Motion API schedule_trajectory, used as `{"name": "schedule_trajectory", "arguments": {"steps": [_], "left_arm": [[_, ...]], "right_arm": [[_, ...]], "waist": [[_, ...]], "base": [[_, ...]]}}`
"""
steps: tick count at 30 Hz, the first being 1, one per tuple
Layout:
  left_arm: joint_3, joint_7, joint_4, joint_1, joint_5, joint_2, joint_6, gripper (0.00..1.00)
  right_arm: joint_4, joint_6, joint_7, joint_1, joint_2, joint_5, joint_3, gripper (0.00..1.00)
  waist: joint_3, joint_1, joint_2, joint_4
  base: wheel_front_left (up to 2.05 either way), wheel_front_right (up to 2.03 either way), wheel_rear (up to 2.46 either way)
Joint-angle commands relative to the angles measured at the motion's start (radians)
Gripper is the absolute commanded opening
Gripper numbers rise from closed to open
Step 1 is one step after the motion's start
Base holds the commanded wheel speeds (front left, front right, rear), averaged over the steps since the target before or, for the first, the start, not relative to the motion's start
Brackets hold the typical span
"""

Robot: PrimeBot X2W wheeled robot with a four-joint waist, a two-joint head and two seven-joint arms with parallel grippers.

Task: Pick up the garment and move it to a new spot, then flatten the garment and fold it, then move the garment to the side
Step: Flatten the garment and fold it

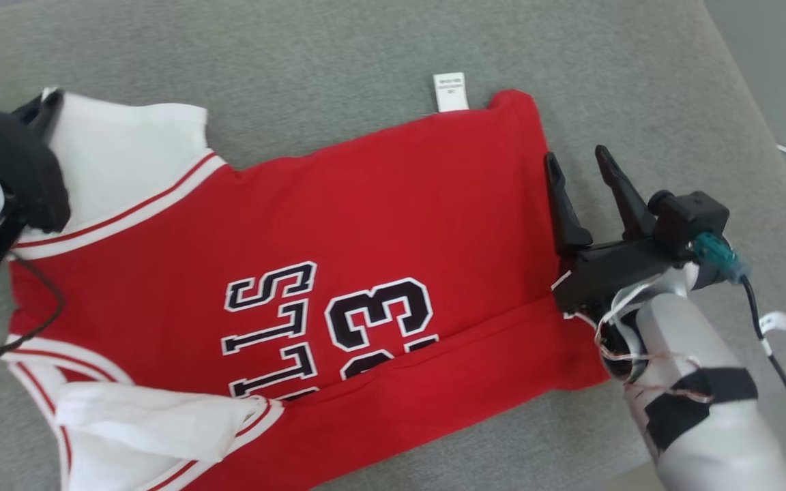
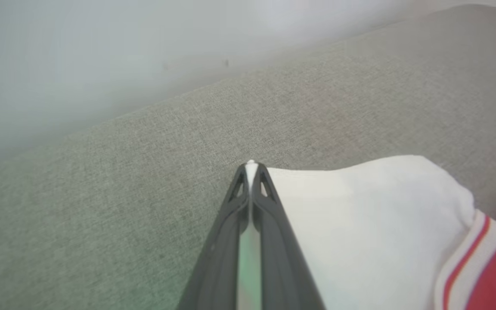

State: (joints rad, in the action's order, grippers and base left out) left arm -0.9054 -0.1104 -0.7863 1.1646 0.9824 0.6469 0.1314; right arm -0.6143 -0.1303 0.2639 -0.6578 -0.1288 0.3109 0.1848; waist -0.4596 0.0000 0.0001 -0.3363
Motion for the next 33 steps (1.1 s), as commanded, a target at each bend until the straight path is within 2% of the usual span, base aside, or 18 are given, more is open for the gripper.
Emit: {"name": "schedule_trajectory", "arguments": {"steps": [1,10,20,21,22,23,33], "left_arm": [[-0.005,0.015,0.012,0.013,0.015,-0.004,-0.002,0.0],[-0.074,0.103,0.113,0.035,0.057,-0.003,-0.002,0.0],[-0.136,0.157,0.129,0.058,0.102,-0.011,-0.002,0.0],[-0.143,0.161,0.13,0.062,0.107,-0.013,-0.002,0.0],[-0.148,0.166,0.131,0.067,0.108,-0.014,-0.002,0.0],[-0.153,0.168,0.131,0.072,0.11,-0.016,-0.002,0.0],[-0.175,0.228,0.098,0.118,0.149,-0.007,-0.002,0.0]], "right_arm": [[-0.026,-0.001,0.0,-0.031,-0.013,0.013,0.006,1.0],[-0.265,-0.001,-0.088,-0.224,-0.082,0.079,0.056,1.0],[-0.414,-0.001,-0.172,-0.331,-0.105,0.169,0.127,1.0],[-0.427,-0.001,-0.187,-0.34,-0.107,0.176,0.134,0.5],[-0.436,-0.001,-0.199,-0.347,-0.107,0.184,0.145,0.31],[-0.444,-0.001,-0.209,-0.352,-0.105,0.196,0.153,0.0],[-0.49,-0.001,-0.116,-0.43,-0.136,0.242,0.164,0.0]], "waist": [[0.014,0.0,-0.0001,0.025],[0.013,0.0,-0.0001,0.109],[0.0,0.0,-0.0001,0.16],[-0.003,0.0,-0.0001,0.164],[-0.005,0.0,-0.0001,0.165],[-0.007,0.0,-0.0001,0.167],[-0.007,0.0,-0.0001,0.177]], "base": [[0.0,0.0,0.0],[0.0,0.0,0.0],[0.0,0.0,0.0],[0.0,0.0,0.0],[0.0,0.0,0.0],[0.0,0.0,0.0],[0.0,0.0,0.0]]}}
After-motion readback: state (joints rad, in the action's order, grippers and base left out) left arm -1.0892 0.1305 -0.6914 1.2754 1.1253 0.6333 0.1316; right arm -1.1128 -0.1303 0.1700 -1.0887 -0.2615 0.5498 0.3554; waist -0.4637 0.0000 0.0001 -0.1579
